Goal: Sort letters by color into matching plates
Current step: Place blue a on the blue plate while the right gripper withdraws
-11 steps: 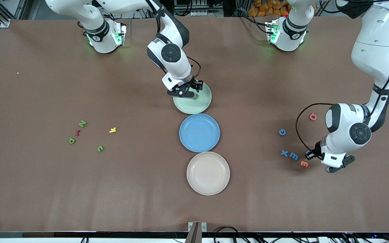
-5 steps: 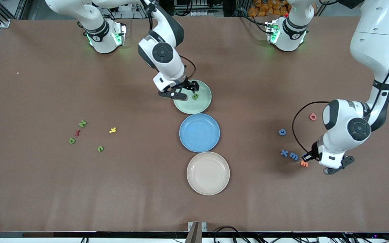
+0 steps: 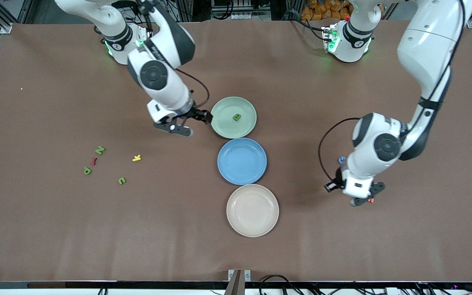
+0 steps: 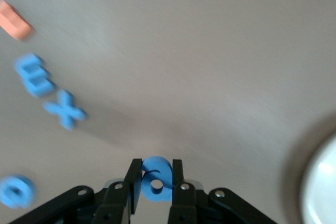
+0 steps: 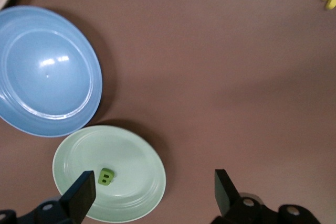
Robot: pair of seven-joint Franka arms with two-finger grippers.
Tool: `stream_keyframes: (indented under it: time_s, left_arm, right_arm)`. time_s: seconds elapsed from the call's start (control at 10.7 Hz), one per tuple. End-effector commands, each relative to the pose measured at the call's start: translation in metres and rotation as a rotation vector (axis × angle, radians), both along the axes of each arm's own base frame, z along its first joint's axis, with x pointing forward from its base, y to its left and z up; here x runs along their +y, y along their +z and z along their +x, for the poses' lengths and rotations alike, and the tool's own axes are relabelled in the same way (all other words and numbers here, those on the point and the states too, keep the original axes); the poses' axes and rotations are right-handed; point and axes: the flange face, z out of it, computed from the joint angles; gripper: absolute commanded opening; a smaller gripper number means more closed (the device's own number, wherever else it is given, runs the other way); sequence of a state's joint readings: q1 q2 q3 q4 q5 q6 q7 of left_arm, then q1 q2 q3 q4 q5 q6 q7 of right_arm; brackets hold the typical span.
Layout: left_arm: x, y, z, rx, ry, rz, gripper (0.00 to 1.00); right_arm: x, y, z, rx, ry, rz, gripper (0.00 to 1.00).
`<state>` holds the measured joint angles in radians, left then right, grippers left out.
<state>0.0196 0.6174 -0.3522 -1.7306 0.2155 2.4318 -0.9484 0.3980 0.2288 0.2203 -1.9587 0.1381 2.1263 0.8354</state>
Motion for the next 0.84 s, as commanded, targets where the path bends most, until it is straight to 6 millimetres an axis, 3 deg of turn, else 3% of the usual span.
stream_keyframes:
  time_s: [0.0,0.28,0.47,0.56,0.75]
  left_arm:
    - [-0.085,0.011,-0.022,-0.006,0.033,-0.009,0.0]
    - [-0.18,0.0,-0.068,0.017,0.002,-0.026,0.0]
    - [-0.229,-0.008,-0.098,0.027,-0.025,-0.032,0.0]
    - [-0.247,-0.006,-0.11,0.024,-0.029,-0.037,0.0]
    - [-0.266,-0.004,-0.121,0.019,-0.045,-0.05,0.0]
  right_arm:
    - [-0.048,0.03,0.024,-0.046,0.04,0.006,1.0]
    - [-0.13,0.038,0.061,-0.086,0.096,-0.012,1.0]
    - [-0.183,0.032,0.081,-0.106,0.137,-0.042,1.0]
    - [-0.211,0.026,0.092,-0.124,0.14,-0.059,1.0]
    - [-0.237,-0.002,0.11,-0.169,0.118,-0.071,1.0]
